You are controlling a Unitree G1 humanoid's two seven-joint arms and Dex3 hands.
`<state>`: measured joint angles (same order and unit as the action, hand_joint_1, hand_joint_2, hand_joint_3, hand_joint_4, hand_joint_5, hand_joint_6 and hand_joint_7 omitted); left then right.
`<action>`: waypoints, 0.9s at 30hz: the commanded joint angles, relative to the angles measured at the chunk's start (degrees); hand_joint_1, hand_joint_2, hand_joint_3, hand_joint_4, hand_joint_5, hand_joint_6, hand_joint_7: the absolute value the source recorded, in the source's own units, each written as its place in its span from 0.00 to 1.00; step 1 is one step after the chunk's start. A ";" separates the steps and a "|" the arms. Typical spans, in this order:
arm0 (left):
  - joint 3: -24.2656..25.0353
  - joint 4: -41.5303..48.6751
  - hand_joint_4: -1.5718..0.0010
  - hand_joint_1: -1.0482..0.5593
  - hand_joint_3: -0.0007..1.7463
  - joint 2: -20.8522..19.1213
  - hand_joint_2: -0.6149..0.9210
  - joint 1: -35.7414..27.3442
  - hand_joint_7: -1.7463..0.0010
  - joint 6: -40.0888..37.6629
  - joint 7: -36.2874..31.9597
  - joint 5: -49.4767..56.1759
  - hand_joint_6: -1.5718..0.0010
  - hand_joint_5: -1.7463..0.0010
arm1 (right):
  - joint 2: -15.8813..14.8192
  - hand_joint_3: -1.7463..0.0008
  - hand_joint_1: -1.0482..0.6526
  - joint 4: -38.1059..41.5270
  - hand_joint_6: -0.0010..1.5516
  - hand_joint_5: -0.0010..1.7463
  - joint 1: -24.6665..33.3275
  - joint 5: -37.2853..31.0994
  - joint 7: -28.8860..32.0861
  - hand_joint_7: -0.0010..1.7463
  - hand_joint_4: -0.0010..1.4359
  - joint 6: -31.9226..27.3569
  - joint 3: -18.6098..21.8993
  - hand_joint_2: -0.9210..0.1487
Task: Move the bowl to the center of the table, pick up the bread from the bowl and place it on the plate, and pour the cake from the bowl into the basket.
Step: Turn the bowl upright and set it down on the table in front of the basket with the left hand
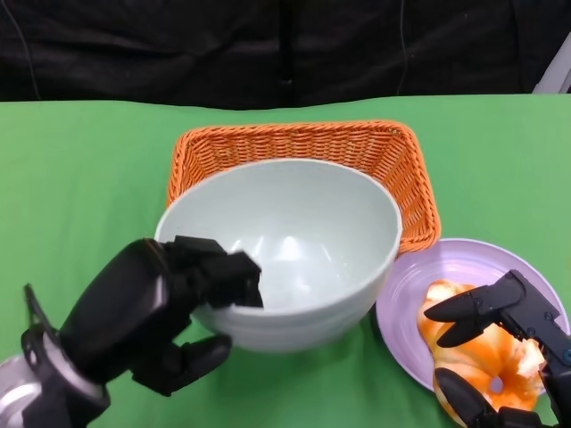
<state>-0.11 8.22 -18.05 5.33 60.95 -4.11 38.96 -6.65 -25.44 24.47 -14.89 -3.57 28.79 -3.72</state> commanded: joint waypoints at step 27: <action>-21.20 -0.33 0.57 0.47 0.02 -16.45 0.99 -0.44 0.92 -20.24 -2.34 18.12 0.45 0.42 | -0.26 0.34 0.44 -3.24 0.09 0.86 0.24 2.18 0.07 0.80 0.25 1.44 -0.52 0.47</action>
<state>-20.85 9.92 -32.84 6.01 42.96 -11.96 58.71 -6.51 -27.97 24.65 -13.74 -3.56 29.24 -4.28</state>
